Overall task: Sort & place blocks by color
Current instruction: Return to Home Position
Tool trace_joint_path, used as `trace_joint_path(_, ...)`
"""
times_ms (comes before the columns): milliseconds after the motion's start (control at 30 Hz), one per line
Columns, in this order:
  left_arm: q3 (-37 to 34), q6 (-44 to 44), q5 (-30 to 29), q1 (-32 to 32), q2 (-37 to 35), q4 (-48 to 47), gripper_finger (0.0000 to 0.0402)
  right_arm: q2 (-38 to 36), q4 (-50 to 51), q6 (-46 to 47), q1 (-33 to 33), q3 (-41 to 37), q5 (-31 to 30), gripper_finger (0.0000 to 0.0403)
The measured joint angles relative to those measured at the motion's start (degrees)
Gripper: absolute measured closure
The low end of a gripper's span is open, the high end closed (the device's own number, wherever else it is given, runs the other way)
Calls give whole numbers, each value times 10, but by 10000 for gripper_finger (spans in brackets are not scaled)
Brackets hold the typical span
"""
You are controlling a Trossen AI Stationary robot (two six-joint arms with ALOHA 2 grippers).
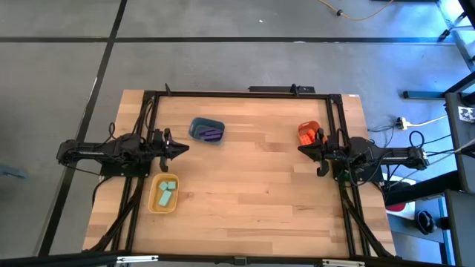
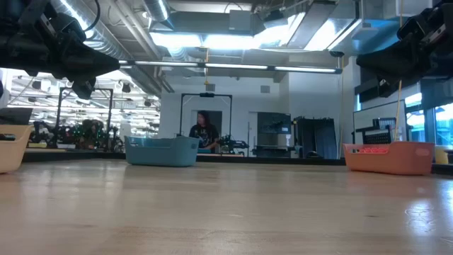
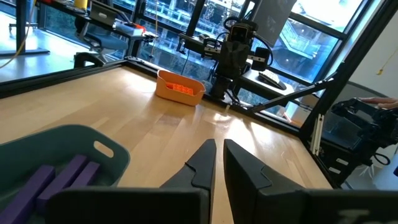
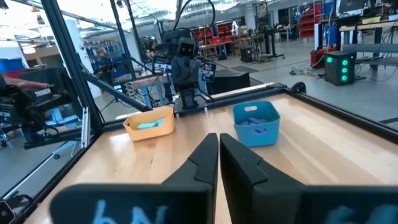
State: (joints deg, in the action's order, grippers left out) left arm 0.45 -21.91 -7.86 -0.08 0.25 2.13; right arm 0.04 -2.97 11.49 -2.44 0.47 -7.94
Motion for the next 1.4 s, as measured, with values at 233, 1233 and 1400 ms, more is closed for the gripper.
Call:
trace_joint_path(233,0,0,0,0,-1,0,388,0,1,0,0,0,0,383)
trace_joint_path(1233,0,0,0,-4,5,0,380,3,1,0,0,0,0,383)
trace_joint_path(1400,0,0,0,-4,5,0,385,3,1,0,0,0,0,383)
